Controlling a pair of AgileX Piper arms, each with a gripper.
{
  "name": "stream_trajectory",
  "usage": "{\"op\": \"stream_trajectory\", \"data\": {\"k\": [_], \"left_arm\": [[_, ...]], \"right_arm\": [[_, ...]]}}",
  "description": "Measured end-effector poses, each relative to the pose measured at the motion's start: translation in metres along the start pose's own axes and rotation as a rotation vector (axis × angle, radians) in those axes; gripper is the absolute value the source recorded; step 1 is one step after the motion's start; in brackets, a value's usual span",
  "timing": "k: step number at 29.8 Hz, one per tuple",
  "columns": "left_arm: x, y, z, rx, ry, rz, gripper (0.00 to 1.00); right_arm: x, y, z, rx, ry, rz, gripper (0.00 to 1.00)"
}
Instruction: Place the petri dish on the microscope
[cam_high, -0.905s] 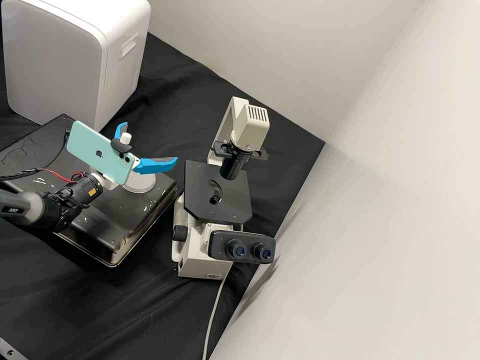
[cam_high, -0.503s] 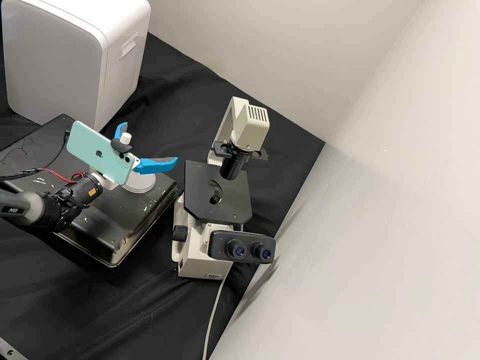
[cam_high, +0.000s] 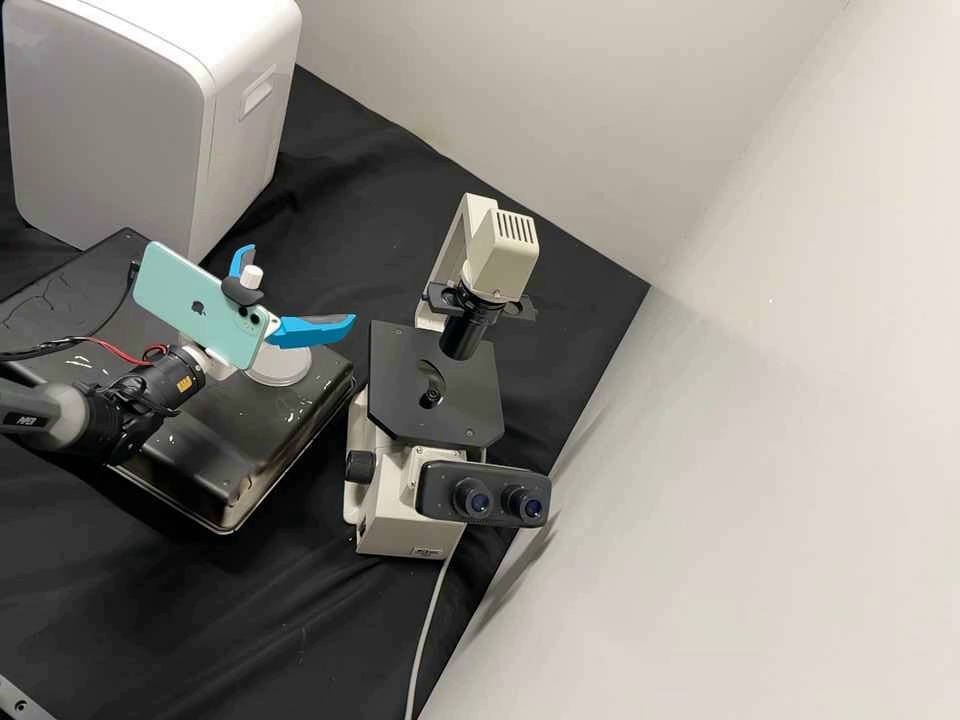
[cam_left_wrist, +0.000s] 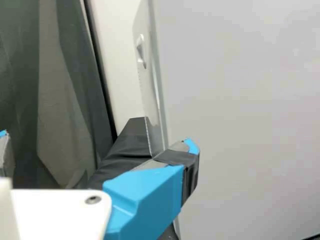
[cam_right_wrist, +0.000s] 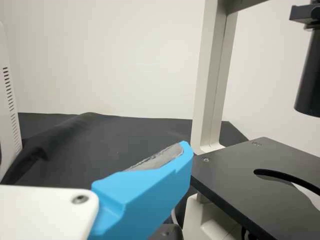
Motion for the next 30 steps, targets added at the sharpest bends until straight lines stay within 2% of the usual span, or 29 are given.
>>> {"op": "stream_trajectory", "data": {"k": [4,7,13,17,19,21,26,30], "left_arm": [[-0.004,-0.0017,0.001,0.008,-0.012,-0.006,1.0],[-0.013,-0.0024,0.004,0.014,-0.029,-0.007,1.0],[-0.041,-0.0054,0.028,0.013,-0.142,0.018,1.0],[-0.062,-0.0116,0.047,0.018,-0.24,-0.005,1.0],[-0.071,-0.0122,0.055,0.035,-0.277,-0.003,1.0],[-0.081,-0.0127,0.062,0.041,-0.314,0.003,1.0],[-0.104,-0.0162,0.074,0.046,-0.401,0.04,1.0],[-0.118,-0.0255,0.081,0.06,-0.461,0.005,1.0]], "right_arm": [[0.0,0.0,0.0,0.0,0.0,0.0,1.0],[0.0,0.0,0.0,0.0,0.0,0.0,1.0],[0.0,0.0,0.0,0.0,0.0,0.0,1.0],[0.0,0.0,0.0,0.0,0.0,0.0,1.0],[0.0,0.0,0.0,0.0,0.0,0.0,1.0],[0.0,0.0,0.0,0.0,0.0,0.0,1.0],[0.0,0.0,0.0,0.0,0.0,0.0,1.0],[0.0,0.0,0.0,0.0,0.0,0.0,1.0]]}}
